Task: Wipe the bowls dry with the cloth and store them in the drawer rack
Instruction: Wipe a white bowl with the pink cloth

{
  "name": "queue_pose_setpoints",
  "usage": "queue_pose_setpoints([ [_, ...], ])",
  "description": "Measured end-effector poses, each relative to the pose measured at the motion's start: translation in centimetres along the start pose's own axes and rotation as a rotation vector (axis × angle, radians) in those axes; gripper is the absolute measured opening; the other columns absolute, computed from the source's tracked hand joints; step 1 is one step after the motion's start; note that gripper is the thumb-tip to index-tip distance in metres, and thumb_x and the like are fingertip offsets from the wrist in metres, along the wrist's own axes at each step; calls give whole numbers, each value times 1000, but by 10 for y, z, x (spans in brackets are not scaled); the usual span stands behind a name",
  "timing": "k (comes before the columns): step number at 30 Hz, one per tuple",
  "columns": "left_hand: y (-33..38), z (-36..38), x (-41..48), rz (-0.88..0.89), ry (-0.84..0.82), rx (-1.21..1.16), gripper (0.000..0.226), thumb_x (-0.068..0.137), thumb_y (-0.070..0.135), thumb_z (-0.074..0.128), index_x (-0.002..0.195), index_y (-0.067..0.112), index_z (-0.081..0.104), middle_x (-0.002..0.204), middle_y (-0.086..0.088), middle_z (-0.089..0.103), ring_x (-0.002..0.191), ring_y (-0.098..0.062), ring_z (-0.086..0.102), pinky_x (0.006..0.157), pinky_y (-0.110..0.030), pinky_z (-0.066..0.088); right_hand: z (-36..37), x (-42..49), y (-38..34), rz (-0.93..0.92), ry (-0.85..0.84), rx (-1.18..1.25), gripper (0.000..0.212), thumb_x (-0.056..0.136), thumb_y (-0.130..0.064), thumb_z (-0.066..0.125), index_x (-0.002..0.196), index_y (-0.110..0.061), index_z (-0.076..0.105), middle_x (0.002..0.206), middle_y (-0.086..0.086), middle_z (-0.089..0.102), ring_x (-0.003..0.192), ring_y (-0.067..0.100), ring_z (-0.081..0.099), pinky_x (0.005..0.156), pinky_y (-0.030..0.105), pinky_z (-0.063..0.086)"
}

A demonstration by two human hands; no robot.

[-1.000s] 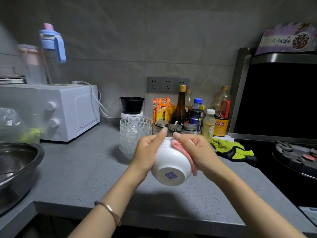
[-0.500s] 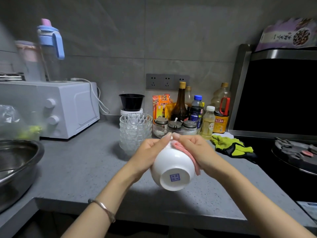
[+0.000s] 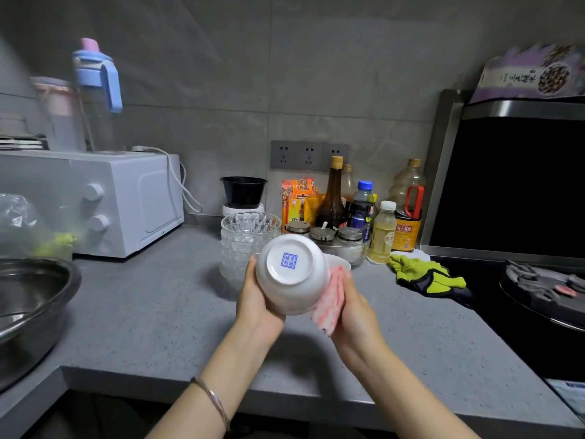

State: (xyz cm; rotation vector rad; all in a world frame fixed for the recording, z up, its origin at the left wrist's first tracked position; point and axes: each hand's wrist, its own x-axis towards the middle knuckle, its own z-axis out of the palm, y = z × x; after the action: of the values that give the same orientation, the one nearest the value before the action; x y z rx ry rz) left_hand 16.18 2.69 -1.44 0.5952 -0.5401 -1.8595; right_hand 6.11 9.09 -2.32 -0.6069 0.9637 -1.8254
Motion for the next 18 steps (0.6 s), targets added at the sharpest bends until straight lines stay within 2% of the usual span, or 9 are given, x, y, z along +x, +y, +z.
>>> queue_pose_setpoints([
  [3, 0, -6, 4, -16, 22, 1, 35, 94, 46, 49, 107, 19, 66, 104, -3, 70, 92, -18, 64, 73, -35, 50, -4, 5, -21, -148, 64, -105, 30, 98, -40, 42, 102, -21, 65, 110, 1, 69, 94, 8, 66, 89, 30, 48],
  [6, -6, -6, 8, -32, 80, 57, 42, 94, 46, 50, 117, 15, 64, 110, -5, 69, 95, -20, 64, 77, -36, 51, 7, 6, -38, -487, -21, -337, 35, 99, -44, 38, 109, -25, 66, 115, -8, 67, 112, 11, 60, 97, 34, 47],
  [8, -11, -3, 9, -41, 104, 113, 49, 91, 50, 51, 120, 12, 63, 112, -10, 69, 101, -25, 65, 86, -41, 52, 14, 5, -36, -790, -189, -654, 35, 99, -35, 37, 114, -19, 65, 124, -12, 61, 120, 6, 52, 102, 29, 42],
  [10, -11, -3, 10, -87, 137, 148, 58, 84, 60, 56, 116, 12, 64, 111, -15, 69, 101, -32, 65, 92, -48, 51, 11, 9, -24, -1056, -325, -1171, 41, 98, -37, 36, 130, -20, 56, 140, -8, 49, 135, 8, 36, 113, 26, 27],
  [11, -11, -4, 14, -99, 152, 152, 64, 77, 63, 59, 115, 13, 64, 111, -17, 69, 101, -34, 66, 92, -50, 51, 7, 12, -18, -1118, -352, -1340, 47, 97, -40, 35, 138, -23, 47, 147, -8, 40, 141, 9, 26, 115, 23, 19],
  [12, -8, -5, 17, -100, 170, 151, 68, 72, 65, 60, 115, 13, 63, 110, -17, 68, 99, -35, 66, 91, -52, 51, 1, 12, -14, -1095, -364, -1392, 50, 97, -42, 32, 143, -24, 40, 152, -9, 31, 143, 8, 17, 116, 20, 13],
  [14, -3, -5, 20, -74, 240, 152, 63, 77, 64, 57, 111, 11, 62, 105, -17, 68, 95, -35, 65, 88, -51, 52, -8, 8, -6, -1042, -358, -1331, 51, 99, -40, 31, 147, -22, 33, 155, -10, 23, 145, 6, 11, 116, 17, 10],
  [16, -3, -5, 19, -49, 276, 131, 55, 87, 59, 52, 104, 8, 60, 95, -15, 68, 85, -32, 64, 80, -45, 53, -11, 1, 5, -1129, -303, -1336, 48, 100, -35, 33, 144, -16, 38, 153, -5, 29, 144, 10, 17, 115, 19, 17],
  [18, -6, -4, 18, -35, 275, 152, 52, 90, 55, 50, 103, 5, 59, 89, -14, 66, 80, -30, 64, 76, -41, 52, -13, 0, 12, -1263, -278, -1398, 45, 101, -30, 35, 140, -10, 44, 149, 1, 38, 142, 13, 25, 115, 26, 23],
])
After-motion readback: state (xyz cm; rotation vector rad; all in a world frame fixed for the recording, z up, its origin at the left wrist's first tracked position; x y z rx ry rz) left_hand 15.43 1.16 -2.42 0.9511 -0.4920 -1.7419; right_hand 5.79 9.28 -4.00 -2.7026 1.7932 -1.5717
